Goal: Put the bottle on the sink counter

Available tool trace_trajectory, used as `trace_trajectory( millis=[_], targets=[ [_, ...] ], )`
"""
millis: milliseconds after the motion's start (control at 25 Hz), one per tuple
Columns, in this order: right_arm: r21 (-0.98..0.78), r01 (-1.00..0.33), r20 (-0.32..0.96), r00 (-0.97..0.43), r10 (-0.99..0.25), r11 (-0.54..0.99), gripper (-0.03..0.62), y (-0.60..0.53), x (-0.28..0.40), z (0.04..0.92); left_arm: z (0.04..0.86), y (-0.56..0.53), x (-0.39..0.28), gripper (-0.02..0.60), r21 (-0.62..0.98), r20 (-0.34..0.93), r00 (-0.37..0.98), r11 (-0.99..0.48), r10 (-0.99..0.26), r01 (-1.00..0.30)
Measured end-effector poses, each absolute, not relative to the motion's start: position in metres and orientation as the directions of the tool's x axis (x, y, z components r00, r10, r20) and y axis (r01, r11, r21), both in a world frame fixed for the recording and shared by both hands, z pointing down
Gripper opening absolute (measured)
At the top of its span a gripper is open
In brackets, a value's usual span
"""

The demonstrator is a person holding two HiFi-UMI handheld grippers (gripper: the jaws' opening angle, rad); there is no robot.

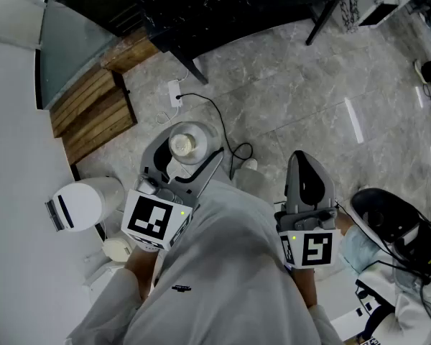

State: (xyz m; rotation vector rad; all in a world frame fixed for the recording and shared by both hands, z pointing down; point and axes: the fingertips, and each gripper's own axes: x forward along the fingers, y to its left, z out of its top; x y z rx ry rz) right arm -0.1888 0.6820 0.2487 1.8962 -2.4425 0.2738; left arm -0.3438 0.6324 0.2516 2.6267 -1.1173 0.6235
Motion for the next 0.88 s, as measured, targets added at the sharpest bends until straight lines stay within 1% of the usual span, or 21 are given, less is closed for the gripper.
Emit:
trace_trajectory(
  millis=[280, 400, 560, 720, 880],
  targets=[
    [-0.089, -0.973, 0.168, -0.224, -0.96, 0.211, 0.012, 0.712, -0.188, 0.247, 0.254, 0.663, -0.345, 0.333, 0.002, 0.473, 0.605, -0.686, -0.64, -0.728],
    [-0.146, -0.971, 0.119, -0.209, -0.971, 0.191, 0.011, 0.723, -0.187, 0.238, 0.247, 0.677, -0.343, 0.333, 0.015, 0.46, 0.625, -0.698, -0.631, -0.716],
    [-0.119, -0.975, 0.024, -0.19, -0.981, 0.186, 0.011, 0.733, -0.18, 0.223, 0.254, 0.685, -0.336, 0.333, 0.032, 0.454, 0.642, -0.708, -0.618, -0.705],
    [-0.152, -0.976, -0.002, -0.158, -0.987, 0.156, 0.009, 0.745, -0.168, 0.224, 0.255, 0.69, -0.329, 0.333, 0.041, 0.464, 0.66, -0.729, -0.591, -0.683],
    [-0.161, -0.98, 0.032, -0.126, -0.991, 0.12, 0.009, 0.752, -0.151, 0.231, 0.252, 0.692, -0.318, 0.333, 0.028, 0.466, 0.655, -0.73, -0.595, -0.683]
  ],
)
